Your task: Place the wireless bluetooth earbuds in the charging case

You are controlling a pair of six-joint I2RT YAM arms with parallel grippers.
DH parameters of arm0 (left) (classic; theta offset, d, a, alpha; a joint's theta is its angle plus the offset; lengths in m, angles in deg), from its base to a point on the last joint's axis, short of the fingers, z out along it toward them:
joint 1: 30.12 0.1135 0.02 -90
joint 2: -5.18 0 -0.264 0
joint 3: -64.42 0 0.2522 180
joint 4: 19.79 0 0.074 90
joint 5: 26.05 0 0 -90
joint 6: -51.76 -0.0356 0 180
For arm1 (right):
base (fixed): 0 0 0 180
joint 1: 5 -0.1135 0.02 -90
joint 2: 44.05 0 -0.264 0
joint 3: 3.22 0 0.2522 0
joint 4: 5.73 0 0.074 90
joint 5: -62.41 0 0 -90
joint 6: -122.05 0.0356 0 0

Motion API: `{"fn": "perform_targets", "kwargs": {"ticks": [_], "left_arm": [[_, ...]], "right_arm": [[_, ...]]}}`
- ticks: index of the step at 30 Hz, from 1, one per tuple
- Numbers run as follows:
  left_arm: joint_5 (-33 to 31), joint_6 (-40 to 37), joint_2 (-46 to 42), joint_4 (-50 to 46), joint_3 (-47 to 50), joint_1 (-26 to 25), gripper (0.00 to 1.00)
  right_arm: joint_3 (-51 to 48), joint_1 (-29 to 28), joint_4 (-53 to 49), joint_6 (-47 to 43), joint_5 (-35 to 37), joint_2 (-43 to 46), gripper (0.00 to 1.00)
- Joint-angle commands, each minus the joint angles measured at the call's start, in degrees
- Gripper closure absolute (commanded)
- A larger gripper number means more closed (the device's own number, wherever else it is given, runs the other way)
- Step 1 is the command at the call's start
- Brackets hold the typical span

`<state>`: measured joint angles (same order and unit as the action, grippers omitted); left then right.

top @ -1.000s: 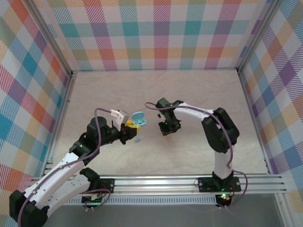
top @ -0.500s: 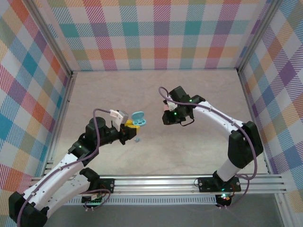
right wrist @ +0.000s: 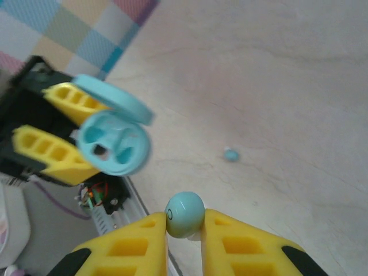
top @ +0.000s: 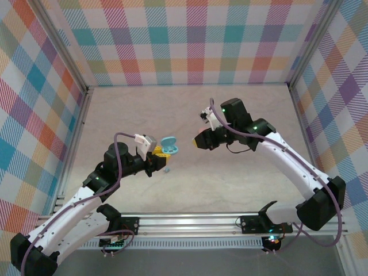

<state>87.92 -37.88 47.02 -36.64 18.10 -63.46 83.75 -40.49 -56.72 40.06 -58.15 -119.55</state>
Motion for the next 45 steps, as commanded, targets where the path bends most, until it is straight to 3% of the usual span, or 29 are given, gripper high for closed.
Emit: {"fn": "perform_targets", "kwargs": {"ticks": [1, 24, 33, 45], "left_arm": [[2.04, -0.45, 0.24, 0.72, -2.52, 0.12, 0.83], [5.65, 1.3, 1.92, 4.4, -3.44, 0.12, 0.83], [5.92, 0.52, 2.1, 3.79, -4.58, 0.13, 0.83], [6.69, 0.5, 1.92, 3.71, -4.8, 0.12, 0.83]], "right_arm": [[2.4, -1.78, 2.33, -5.47, -6.41, 1.99, 0.8], [4.98, -6.34, 7.0, -8.8, -13.98, -4.68, 0.8], [5.26, -6.31, 4.3, -10.23, -8.76, -5.79, 0.8], [6.3, -6.35, 3.33, -11.53, -7.66, -6.56, 0.8]]}}
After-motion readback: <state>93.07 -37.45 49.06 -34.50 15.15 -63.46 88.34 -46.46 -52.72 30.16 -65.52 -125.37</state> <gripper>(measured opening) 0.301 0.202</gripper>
